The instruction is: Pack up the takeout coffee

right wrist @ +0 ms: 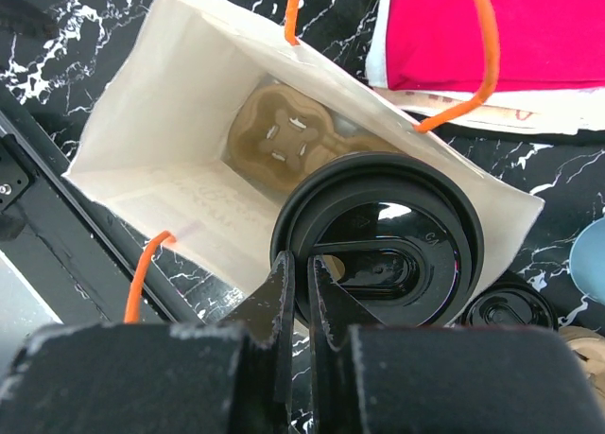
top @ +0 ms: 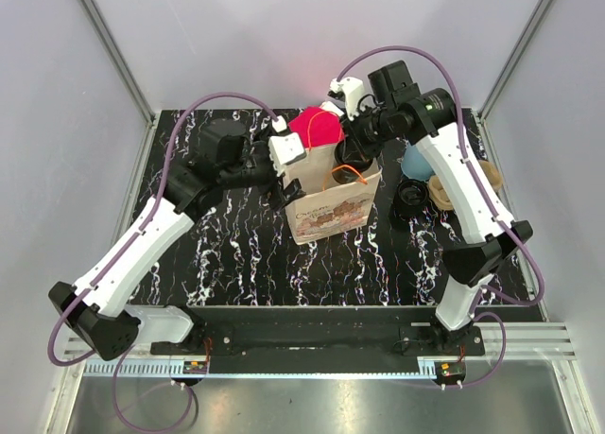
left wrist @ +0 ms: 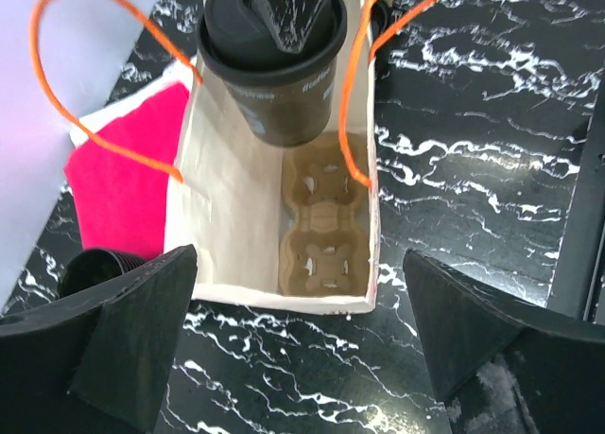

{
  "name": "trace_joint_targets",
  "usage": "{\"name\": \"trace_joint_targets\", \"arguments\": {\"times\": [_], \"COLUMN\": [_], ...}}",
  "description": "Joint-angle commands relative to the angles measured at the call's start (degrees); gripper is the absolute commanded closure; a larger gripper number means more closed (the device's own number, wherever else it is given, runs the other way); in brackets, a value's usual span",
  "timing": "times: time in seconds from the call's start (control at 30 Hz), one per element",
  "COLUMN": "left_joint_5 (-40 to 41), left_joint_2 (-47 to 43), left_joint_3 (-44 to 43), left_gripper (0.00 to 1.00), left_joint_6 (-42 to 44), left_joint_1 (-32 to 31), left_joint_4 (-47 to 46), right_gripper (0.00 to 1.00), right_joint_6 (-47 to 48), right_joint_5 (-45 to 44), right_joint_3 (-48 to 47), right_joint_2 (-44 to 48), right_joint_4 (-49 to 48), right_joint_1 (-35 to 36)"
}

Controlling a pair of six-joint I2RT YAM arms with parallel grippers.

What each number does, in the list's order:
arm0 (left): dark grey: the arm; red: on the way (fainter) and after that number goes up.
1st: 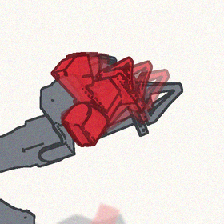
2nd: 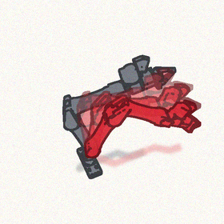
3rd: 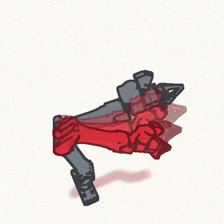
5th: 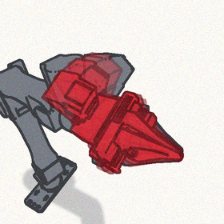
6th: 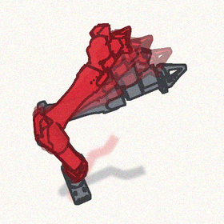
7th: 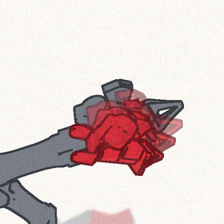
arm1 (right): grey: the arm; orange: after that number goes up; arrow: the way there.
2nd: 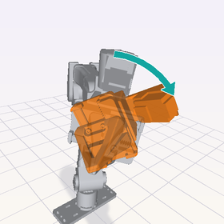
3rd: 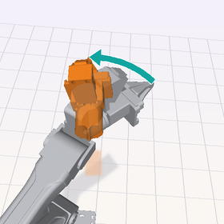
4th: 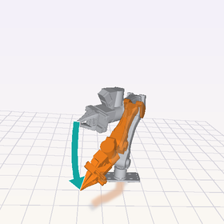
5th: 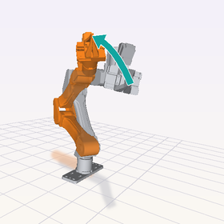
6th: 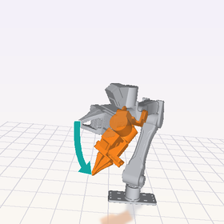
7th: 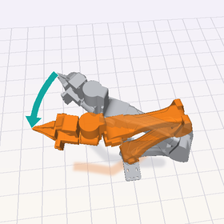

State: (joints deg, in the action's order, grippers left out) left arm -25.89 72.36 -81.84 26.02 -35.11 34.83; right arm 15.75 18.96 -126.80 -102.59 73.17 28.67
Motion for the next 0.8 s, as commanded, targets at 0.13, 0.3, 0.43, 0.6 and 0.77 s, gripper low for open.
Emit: {"name": "trace_joint_targets", "arguments": {"times": [0.13,0.3,0.43,0.6,0.77], "left_joint_5": [1.5,3.1,3.7,-0.7,-8.9], "left_joint_2": [-0.6,-0.7,-0.3,3.7,10.1], "left_joint_3": [1.1,2.0,2.4,-1.6,-6.8], "left_gripper": [0.01,0.01,0.01,0.01,0.01], "left_joint_6": [-0.9,-2.4,-3.4,-3.8,-3.1], "left_joint_1": [3.3,3.9,4.2,4.4,4.7], "left_joint_4": [-4.0,-5.6,-7.7,-7.5,-4.3], "right_gripper": [1.0,1.0,1.0,1.0,1.0], "right_joint_6": [-0.9,-0.2,0.7,1.0,0.9], "right_joint_5": [-4.0,-5.3,-6.0,-6.8,-6.8], "right_joint_3": [-0.4,0.9,4.7,6.7,6.9], "right_joint_2": [-2.7,-4.0,-3.4,-2.6,-2.9], "right_joint_4": [-0.1,-0.3,-1.7,-3.3,-3.8], "right_joint_1": [1.4,2.2,3.0,3.4,3.5]}}
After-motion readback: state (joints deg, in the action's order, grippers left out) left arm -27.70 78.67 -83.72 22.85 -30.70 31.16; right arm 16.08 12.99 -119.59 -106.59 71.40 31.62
